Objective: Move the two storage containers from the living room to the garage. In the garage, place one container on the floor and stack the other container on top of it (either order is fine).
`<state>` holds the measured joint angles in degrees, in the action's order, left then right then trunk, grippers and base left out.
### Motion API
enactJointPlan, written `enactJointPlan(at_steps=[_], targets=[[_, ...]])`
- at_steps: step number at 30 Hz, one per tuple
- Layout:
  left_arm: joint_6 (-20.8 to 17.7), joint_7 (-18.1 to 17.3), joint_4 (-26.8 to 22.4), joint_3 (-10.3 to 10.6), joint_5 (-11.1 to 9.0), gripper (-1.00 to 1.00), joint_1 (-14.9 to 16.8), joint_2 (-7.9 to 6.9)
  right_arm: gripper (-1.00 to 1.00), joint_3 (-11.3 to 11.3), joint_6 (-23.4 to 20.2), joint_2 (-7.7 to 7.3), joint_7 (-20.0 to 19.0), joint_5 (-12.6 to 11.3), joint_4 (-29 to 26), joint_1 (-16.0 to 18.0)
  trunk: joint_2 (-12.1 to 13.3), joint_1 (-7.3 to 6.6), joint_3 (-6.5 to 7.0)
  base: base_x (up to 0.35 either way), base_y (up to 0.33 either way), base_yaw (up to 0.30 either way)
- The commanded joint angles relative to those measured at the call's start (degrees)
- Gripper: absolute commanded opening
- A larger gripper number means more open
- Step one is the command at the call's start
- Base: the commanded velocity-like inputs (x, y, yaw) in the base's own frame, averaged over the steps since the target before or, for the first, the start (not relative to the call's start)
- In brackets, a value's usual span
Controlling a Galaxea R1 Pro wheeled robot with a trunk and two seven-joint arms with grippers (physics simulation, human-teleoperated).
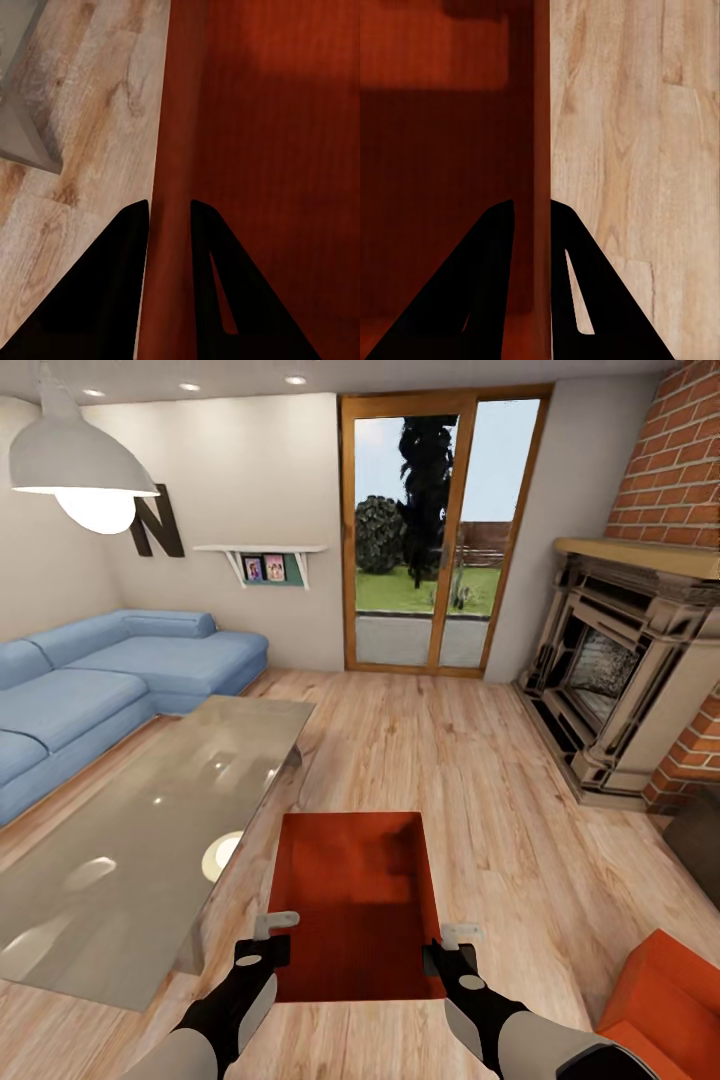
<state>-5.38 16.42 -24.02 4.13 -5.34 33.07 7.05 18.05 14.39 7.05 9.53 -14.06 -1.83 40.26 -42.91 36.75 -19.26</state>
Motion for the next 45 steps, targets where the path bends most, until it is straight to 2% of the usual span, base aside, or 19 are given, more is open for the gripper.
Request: enactJointPlan(at_steps=[1, 45], targets=[[-0.4, 1.1, -0.3, -0.8, 0.9, -1.00, 0.1, -0.90, -1.00, -1.0, 0.4, -0.29, 0.3, -1.2, 0.2, 0.0, -0.1, 0.01, 0.03, 0.000, 0.000, 0.000], [-0.5, 1.1, -0.2, -0.8, 0.9, -1.00, 0.1, -0.99, -1.00, -1.0, 0.4, -0.29, 0.3, -1.2, 0.2, 0.0, -0.1, 0.01, 4.07, 0.000, 0.000, 0.000]])
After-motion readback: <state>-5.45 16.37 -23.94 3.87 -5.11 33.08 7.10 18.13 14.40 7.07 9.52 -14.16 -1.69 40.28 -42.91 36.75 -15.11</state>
